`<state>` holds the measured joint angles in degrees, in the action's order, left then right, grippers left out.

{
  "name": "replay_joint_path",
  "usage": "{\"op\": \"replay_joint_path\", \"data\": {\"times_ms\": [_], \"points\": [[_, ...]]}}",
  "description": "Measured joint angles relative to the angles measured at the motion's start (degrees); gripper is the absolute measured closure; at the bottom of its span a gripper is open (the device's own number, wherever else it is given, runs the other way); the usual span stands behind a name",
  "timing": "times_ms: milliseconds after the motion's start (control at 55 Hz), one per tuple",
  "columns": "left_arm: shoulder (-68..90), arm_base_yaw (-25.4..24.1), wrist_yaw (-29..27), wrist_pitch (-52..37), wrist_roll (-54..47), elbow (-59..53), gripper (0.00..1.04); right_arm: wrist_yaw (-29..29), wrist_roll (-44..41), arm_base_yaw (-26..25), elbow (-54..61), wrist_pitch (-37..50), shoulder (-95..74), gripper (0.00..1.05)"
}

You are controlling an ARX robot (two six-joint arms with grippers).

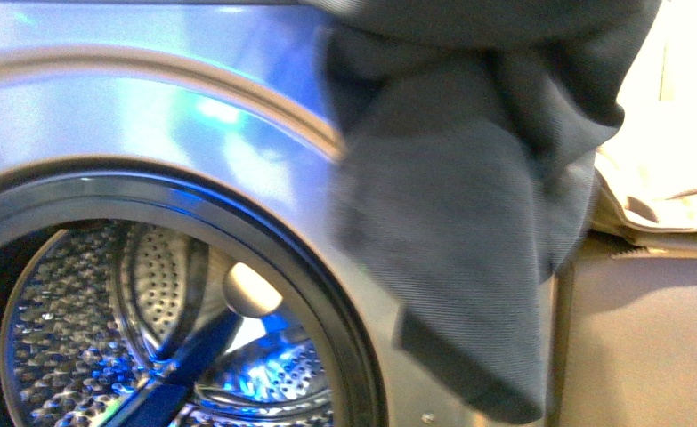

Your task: Put clothes into washing machine

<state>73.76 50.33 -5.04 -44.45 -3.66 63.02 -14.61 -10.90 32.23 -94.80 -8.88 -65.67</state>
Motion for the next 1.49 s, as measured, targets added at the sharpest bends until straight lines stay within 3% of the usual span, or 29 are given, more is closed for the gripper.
{"op": "replay_joint_path", "data": {"times_ms": [218, 418, 691, 818, 1018, 1491], "points": [[-0.61, 2.34, 6.01, -1.7, 4.83, -0.07, 0.07, -0.07, 0.02, 0.0, 0.0, 0.02, 0.04, 0.91], [-0.66, 4.31, 3.96, -0.83, 5.16, 0.22, 0.08, -0.07, 0.02, 0.0, 0.0, 0.04, 0.22, 0.91], [-0.26, 5.97, 1.73, -0.17, 3.58, 0.26, 0.52, -0.04, 0.02, 0.0, 0.0, 0.04, 0.24, 0.91], [-1.05, 5.6, 0.87, -0.63, 3.65, -0.68, 0.78, -0.04, 0.04, 0.0, 0.0, 0.04, 0.22, 0.91], [-3.45, 3.98, 0.63, -1.11, 3.61, -3.04, 0.98, -0.37, 0.04, 0.0, 0.0, 0.04, 0.22, 0.91], [-5.2, -8.07, 0.33, -1.44, 7.08, -9.94, 0.98, -0.44, 0.07, 0.07, 0.0, 0.07, 0.2, 0.24]]}}
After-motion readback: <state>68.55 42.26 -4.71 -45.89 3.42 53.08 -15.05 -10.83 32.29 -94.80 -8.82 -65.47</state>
